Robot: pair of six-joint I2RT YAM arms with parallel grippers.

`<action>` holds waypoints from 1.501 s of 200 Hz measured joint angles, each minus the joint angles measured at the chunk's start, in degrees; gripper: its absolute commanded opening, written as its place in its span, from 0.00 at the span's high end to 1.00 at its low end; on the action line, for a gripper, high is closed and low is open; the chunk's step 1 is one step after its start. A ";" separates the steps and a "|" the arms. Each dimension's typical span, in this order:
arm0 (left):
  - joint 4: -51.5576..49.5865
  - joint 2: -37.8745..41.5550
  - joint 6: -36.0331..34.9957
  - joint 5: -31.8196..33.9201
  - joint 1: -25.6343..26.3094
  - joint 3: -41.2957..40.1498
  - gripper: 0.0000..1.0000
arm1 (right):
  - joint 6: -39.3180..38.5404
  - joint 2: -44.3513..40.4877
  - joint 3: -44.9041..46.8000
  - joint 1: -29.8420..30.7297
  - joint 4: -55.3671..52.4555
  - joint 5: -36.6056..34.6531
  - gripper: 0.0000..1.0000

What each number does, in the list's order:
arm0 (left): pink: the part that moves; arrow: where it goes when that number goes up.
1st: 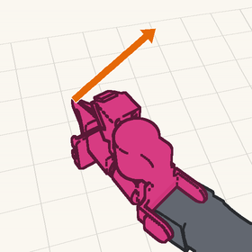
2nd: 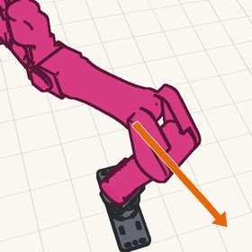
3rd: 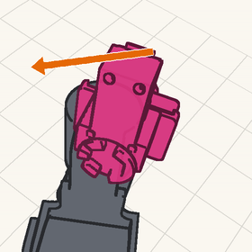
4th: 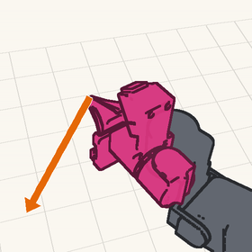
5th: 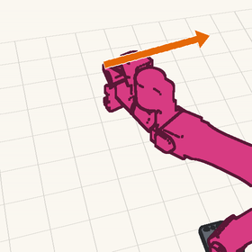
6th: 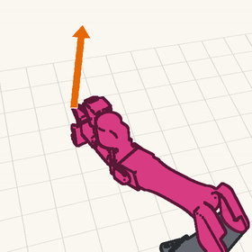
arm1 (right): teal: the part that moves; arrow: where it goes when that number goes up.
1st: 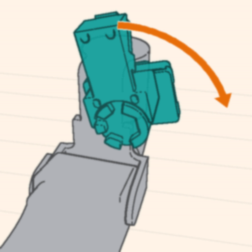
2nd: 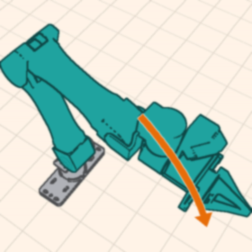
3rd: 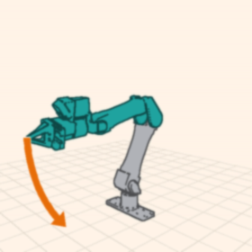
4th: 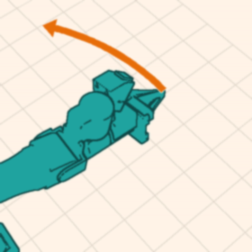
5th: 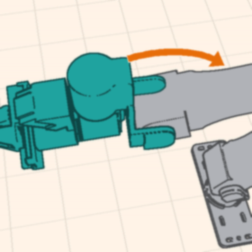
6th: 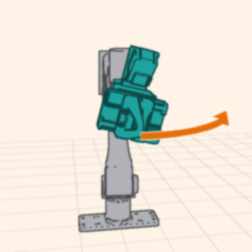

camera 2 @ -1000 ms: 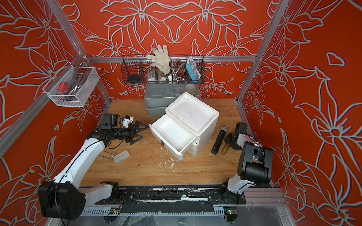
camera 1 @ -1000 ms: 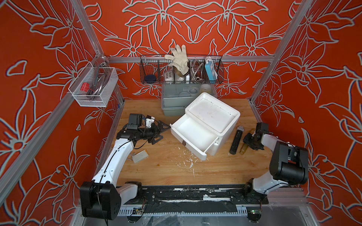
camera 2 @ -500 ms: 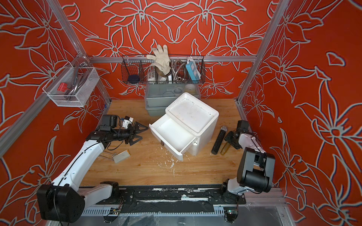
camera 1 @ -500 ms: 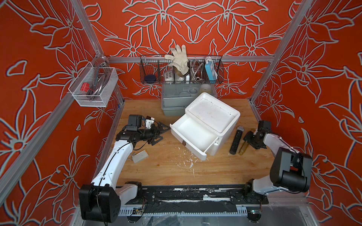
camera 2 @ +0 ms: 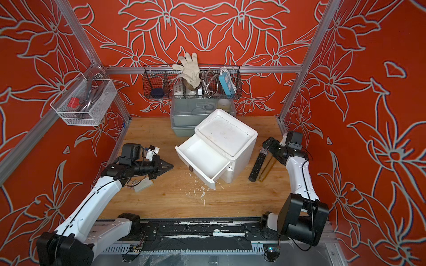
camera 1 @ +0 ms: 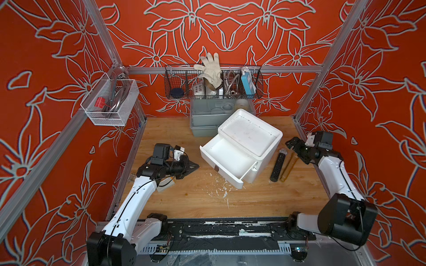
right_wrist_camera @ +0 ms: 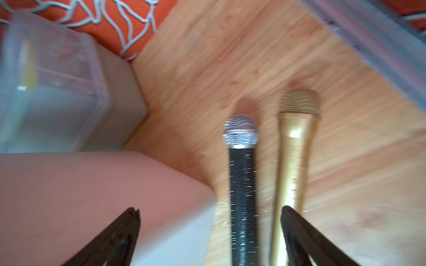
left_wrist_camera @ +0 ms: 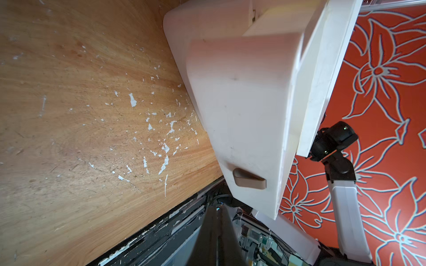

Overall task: Take the microphone out of the drawer
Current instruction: Close the drawer in the storage box.

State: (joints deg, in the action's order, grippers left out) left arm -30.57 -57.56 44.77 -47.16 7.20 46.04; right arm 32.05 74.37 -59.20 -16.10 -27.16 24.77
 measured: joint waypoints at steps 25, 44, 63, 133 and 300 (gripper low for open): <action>3.69 0.04 3.96 1.38 5.25 -3.48 1.00 | 0.28 0.28 -6.29 2.14 -0.31 1.42 0.00; 7.06 0.04 7.34 2.73 8.74 -5.81 1.00 | 0.63 0.48 -10.32 3.28 1.49 2.45 0.08; 10.67 -0.24 10.51 4.59 11.82 -6.80 1.00 | 1.73 2.64 -13.27 3.52 3.85 4.35 0.19; 18.45 -4.68 14.32 8.63 16.44 -4.63 1.00 | 3.04 5.92 -10.86 7.54 9.27 12.48 0.24; 19.91 -13.33 14.64 11.45 18.27 1.46 1.00 | -7.06 -0.48 -10.03 8.83 2.75 11.93 0.75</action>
State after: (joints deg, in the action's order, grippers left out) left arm -10.66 -70.89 59.42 -35.70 25.47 47.51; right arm 24.99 73.89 -69.23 -7.27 -24.40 36.71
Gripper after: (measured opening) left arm 0.047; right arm 0.290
